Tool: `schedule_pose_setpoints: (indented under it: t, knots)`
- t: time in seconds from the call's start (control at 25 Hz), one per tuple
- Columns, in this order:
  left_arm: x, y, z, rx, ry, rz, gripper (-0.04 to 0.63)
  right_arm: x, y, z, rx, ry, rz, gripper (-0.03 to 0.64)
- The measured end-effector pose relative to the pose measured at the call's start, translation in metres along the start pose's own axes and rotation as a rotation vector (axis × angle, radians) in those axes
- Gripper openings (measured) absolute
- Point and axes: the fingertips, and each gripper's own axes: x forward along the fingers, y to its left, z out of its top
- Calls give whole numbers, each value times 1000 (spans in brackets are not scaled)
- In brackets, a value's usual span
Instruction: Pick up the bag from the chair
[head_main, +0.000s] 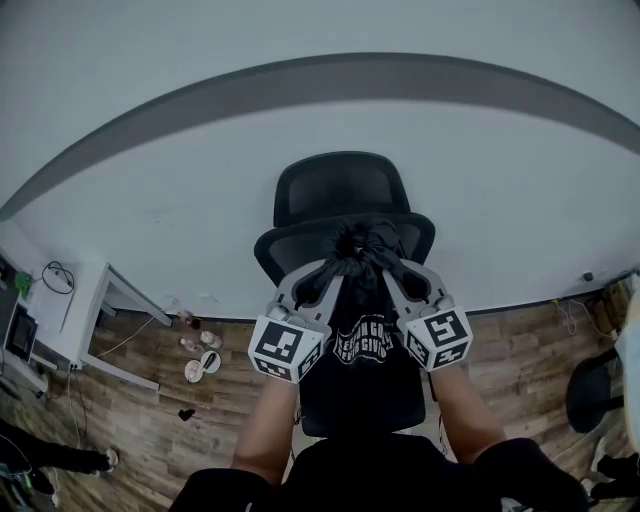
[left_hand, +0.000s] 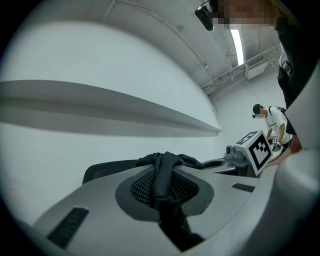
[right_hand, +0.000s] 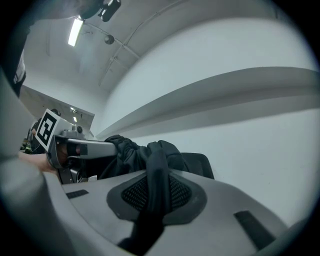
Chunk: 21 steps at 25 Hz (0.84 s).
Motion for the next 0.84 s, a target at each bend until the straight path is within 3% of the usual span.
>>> schedule_pose_setpoints:
  t: [0.84]
  knots:
    - [-2,5,-11,-11,25,4,62,11,4,-14,-11,15,-9,67]
